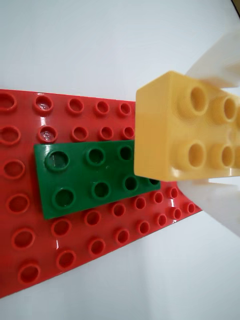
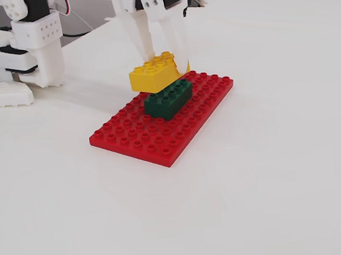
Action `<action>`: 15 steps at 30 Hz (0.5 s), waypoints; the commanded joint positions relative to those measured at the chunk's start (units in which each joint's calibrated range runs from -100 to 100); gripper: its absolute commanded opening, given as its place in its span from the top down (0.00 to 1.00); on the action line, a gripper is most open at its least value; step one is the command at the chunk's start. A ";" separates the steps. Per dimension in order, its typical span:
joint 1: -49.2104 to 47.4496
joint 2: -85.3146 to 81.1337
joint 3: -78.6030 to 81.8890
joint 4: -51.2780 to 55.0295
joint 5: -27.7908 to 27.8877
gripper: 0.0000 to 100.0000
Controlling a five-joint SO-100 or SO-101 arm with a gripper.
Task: Put yellow lego brick onto the green one
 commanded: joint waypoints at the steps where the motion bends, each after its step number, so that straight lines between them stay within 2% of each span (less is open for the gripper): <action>1: 0.41 2.50 -7.58 4.65 -0.22 0.89; 15: 2.47 4.26 -8.67 7.50 0.14 0.89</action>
